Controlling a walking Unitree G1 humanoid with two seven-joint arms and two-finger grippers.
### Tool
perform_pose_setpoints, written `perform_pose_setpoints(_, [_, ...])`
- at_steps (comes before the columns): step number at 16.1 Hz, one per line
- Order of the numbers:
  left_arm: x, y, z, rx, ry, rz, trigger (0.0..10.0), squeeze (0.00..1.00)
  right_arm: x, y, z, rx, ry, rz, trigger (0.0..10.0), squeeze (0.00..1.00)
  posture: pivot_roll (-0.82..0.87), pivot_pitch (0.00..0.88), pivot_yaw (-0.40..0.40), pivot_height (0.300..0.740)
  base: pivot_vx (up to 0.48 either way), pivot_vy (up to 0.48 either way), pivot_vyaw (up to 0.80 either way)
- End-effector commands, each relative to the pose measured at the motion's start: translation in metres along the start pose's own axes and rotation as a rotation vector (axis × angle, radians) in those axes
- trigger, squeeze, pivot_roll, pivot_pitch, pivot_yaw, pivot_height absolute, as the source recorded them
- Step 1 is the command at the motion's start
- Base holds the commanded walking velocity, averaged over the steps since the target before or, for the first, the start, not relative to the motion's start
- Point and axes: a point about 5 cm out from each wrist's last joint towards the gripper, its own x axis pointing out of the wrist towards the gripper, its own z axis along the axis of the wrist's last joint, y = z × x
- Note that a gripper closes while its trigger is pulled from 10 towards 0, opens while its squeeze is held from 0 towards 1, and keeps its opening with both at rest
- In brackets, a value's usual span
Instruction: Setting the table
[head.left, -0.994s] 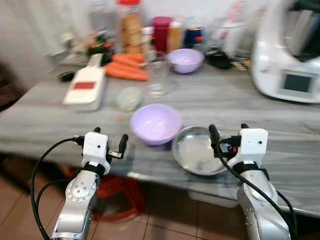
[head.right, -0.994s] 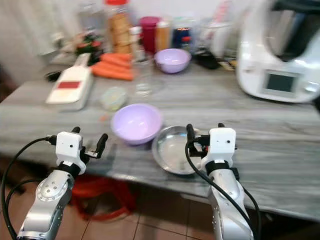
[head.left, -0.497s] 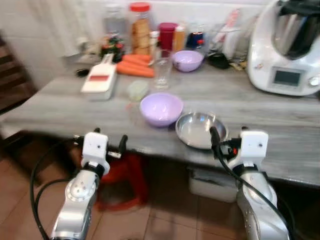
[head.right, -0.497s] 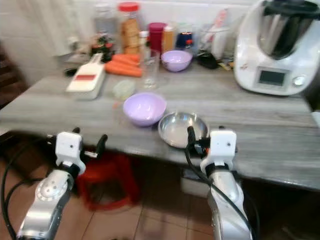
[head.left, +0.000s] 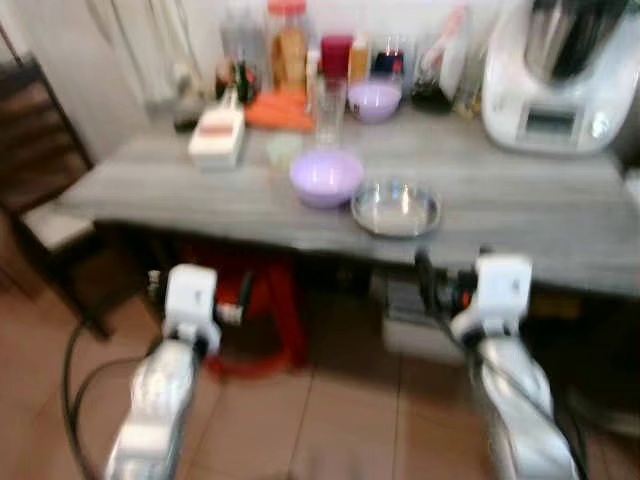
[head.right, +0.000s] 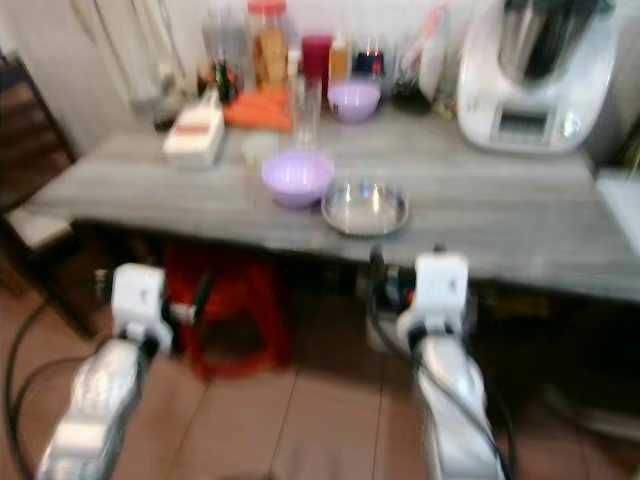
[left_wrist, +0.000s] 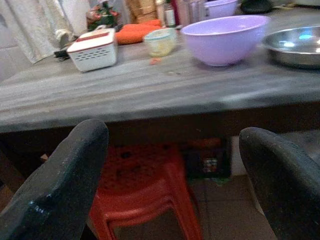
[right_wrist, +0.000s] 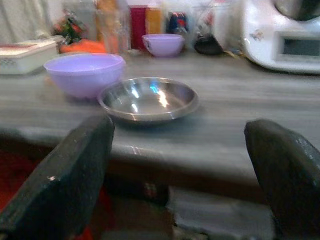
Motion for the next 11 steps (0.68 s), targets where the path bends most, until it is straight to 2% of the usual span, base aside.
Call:
perform_pose_setpoints(1, [0.0021,0.0028,0.0038,0.018,-0.013,0.0,10.0,0.0,0.0013,-0.0008,0.0025,0.008,-0.011,-0.007,10.0,0.0,-0.02,0.0,0.048,0.74,-0.326,0.0,0.0])
perform_pose_setpoints(6, [0.0025,0.0021,0.0038,0.023,-0.017,-0.008,10.0,0.0,0.0019,-0.0009,0.0018,0.013,-0.008,-0.013,10.0,0.0,-0.02,0.0,0.052,0.74,-0.316,0.0,0.0])
perform_pose_setpoints(11, [0.0037,-0.0028,0.0093,0.0,-0.057,-0.083,10.0,0.0,0.0029,-0.0023,0.0019,0.014,-0.01,-0.02,10.0,0.0,-0.02,0.0,0.055,0.74,0.0,0.0,0.0])
